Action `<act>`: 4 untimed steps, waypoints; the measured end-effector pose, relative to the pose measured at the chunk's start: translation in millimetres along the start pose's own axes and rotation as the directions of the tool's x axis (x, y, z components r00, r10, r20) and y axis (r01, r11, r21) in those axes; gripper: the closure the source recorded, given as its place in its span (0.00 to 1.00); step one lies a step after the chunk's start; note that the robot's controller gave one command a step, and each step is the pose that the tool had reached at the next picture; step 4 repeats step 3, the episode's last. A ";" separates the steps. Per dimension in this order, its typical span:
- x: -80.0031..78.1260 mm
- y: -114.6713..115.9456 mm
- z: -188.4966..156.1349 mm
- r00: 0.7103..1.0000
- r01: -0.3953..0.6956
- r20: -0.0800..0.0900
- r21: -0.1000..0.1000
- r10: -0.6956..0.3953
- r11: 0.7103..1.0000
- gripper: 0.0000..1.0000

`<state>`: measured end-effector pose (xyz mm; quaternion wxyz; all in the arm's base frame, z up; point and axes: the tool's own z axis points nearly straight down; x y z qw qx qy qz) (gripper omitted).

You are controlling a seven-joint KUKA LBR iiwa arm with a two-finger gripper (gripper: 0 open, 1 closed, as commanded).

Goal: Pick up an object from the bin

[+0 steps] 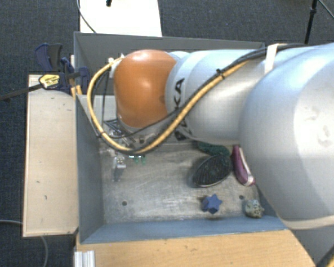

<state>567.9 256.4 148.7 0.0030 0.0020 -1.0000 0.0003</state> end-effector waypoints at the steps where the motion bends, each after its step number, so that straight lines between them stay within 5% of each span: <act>1: -24.6 -1.6 64.8 0.987 0.158 0.003 0.001 -0.158 0.987 0.00; 2: -25.6 -0.9 62.3 0.988 0.152 0.006 -0.001 -0.152 0.988 1.00; 3: -14.6 -9.8 -66.5 0.991 0.135 0.018 -0.003 -0.135 0.991 1.00; 4: -14.6 -9.8 -66.5 0.991 0.135 0.018 -0.003 -0.135 0.991 1.00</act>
Offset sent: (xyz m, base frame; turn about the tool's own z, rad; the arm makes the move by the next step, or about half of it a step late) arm 0.0246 -0.0010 -0.0634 -0.1601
